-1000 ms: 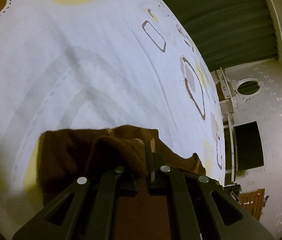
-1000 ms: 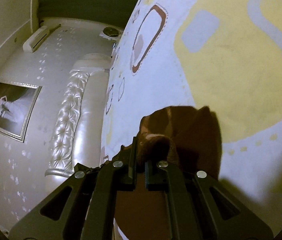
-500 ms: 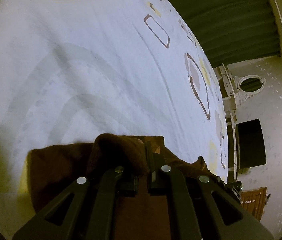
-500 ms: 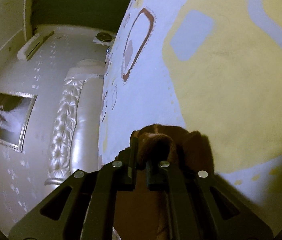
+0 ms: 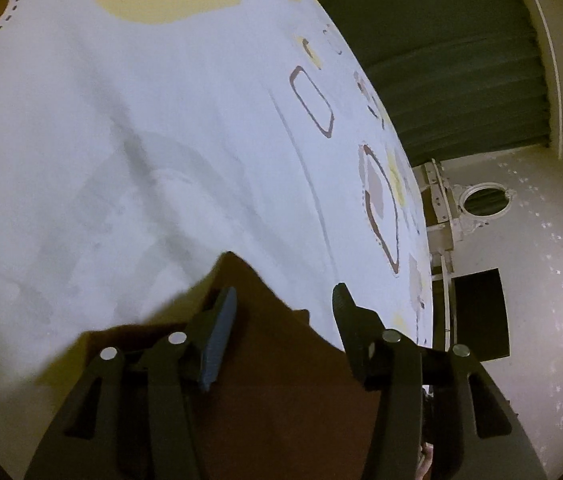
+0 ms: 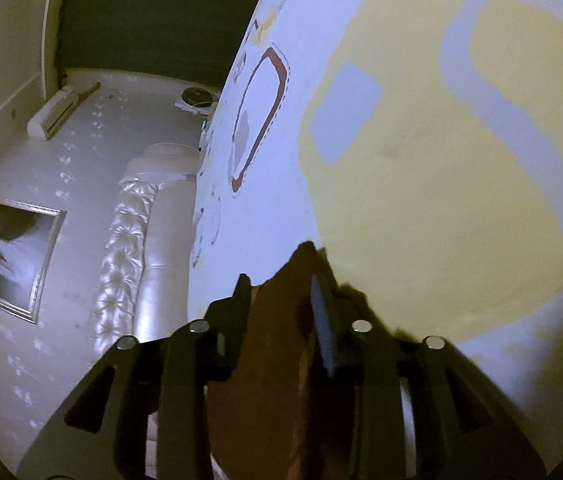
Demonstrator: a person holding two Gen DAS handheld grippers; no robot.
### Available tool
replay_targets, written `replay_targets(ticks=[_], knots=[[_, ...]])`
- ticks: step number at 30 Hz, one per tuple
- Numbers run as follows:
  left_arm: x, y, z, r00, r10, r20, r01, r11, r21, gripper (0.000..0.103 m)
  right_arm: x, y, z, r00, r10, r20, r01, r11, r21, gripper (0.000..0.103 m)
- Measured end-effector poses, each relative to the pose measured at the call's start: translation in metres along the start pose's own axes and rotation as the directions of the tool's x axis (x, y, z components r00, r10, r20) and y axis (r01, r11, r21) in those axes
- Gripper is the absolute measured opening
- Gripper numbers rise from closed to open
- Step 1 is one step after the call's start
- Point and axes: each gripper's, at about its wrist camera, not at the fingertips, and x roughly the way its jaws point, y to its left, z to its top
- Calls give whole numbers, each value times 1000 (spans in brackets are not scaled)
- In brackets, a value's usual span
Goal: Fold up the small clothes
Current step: 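Release the sweater with the right gripper while the left gripper presses the fold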
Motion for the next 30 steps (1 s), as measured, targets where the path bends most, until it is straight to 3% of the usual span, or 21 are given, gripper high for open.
replay_targets(ticks=[6, 11, 16, 22, 30], knots=[[-33, -2, -25, 1000, -10, -24, 12, 996, 85, 50, -31, 12, -28, 999, -49, -17, 47, 995, -85, 45], [-82, 9, -74, 999, -30, -30, 35, 984, 177, 61, -58, 13, -72, 994, -81, -67, 72, 989, -126, 52], [-114, 36, -118, 999, -29, -36, 34, 986, 164, 66, -81, 3, -114, 990, -91, -111, 77, 989, -125, 56], [-108, 58, -153, 994, -61, -96, 70, 993, 93, 66, -87, 3, -148, 985, -87, -152, 66, 988, -140, 56], [-83, 47, -157, 989, -106, -103, 114, 991, 71, 66, -74, 10, -160, 980, -95, -172, 67, 984, -165, 54]])
